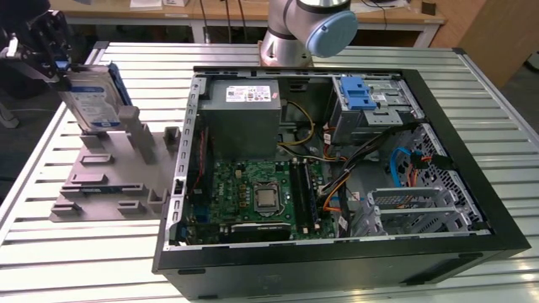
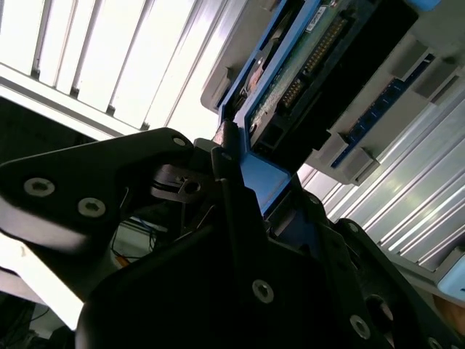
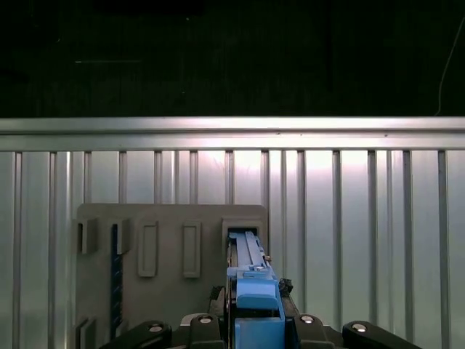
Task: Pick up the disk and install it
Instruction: 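Pick up the disk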
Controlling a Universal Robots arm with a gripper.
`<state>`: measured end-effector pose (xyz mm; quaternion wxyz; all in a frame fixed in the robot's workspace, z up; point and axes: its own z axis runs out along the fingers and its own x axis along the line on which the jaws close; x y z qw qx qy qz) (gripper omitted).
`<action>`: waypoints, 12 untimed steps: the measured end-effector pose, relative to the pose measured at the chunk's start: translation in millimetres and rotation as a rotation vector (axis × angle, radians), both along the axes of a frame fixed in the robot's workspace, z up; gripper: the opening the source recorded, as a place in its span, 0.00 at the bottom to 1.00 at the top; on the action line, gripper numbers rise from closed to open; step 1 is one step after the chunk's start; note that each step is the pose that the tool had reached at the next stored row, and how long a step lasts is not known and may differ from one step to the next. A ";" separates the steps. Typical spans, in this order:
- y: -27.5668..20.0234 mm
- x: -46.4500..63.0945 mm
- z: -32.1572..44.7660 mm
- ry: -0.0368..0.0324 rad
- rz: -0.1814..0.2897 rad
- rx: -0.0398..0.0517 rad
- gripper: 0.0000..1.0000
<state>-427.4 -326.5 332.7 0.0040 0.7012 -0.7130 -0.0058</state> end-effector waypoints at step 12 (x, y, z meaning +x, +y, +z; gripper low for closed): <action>0.0 0.0 12.3 0.0001 0.000 0.0001 0.36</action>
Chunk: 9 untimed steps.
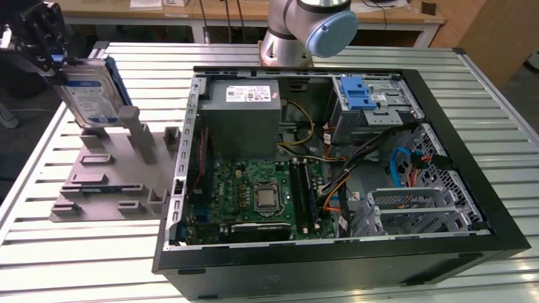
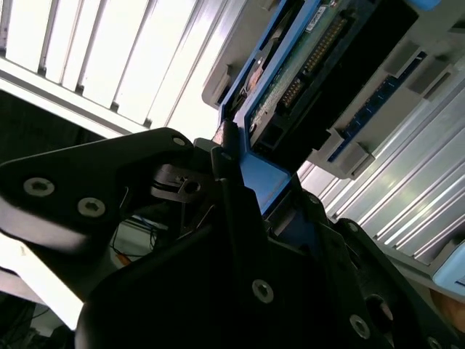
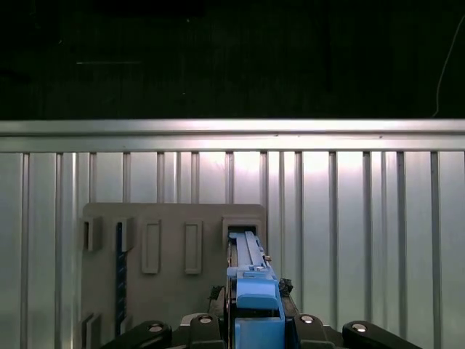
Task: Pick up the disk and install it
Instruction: 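Pick up the disk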
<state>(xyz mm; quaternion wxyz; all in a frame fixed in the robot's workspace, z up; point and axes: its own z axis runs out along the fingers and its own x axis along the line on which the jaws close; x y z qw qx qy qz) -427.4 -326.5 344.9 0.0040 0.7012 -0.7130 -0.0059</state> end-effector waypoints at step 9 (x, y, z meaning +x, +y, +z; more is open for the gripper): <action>0.0 0.0 10.1 -0.0001 0.000 0.0004 0.36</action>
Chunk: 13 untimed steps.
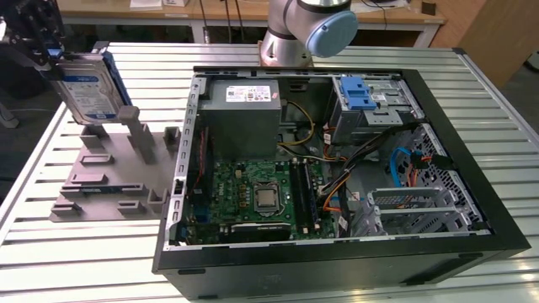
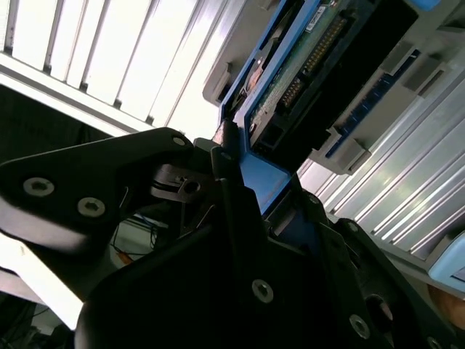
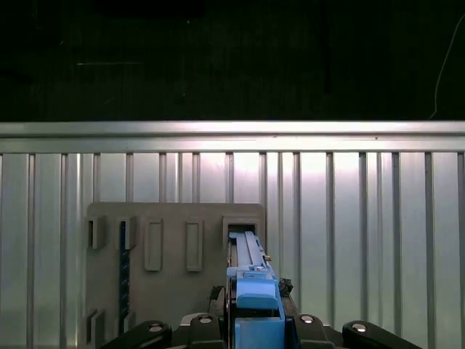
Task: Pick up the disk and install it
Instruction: 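Pick up the disk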
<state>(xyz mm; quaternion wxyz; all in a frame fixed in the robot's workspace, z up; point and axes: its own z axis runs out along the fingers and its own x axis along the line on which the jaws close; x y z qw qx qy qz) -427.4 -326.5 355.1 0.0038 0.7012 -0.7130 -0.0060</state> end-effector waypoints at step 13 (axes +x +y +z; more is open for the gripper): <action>0.0 0.0 15.4 0.0000 0.000 0.0005 0.36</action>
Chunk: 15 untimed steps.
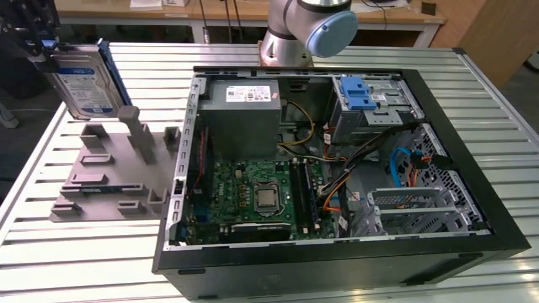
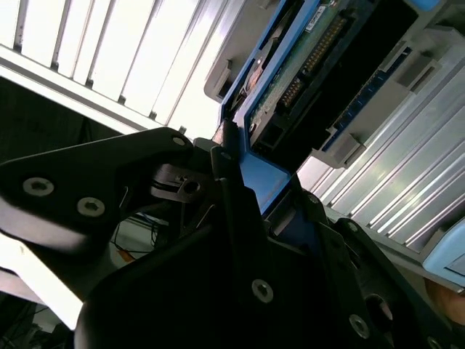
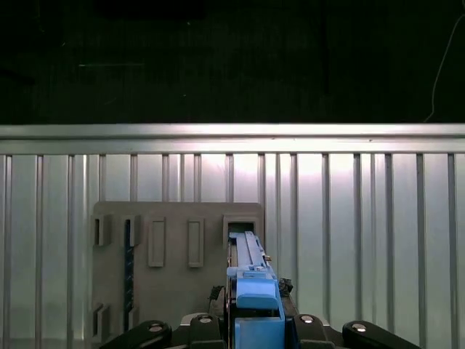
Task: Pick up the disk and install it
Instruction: 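Pick up the disk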
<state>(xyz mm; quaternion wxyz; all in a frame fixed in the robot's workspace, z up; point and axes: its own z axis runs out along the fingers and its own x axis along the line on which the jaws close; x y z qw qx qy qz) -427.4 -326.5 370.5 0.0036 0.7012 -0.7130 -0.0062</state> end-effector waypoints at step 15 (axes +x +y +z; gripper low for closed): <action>0.0 0.0 17.5 0.0000 0.000 0.0001 0.36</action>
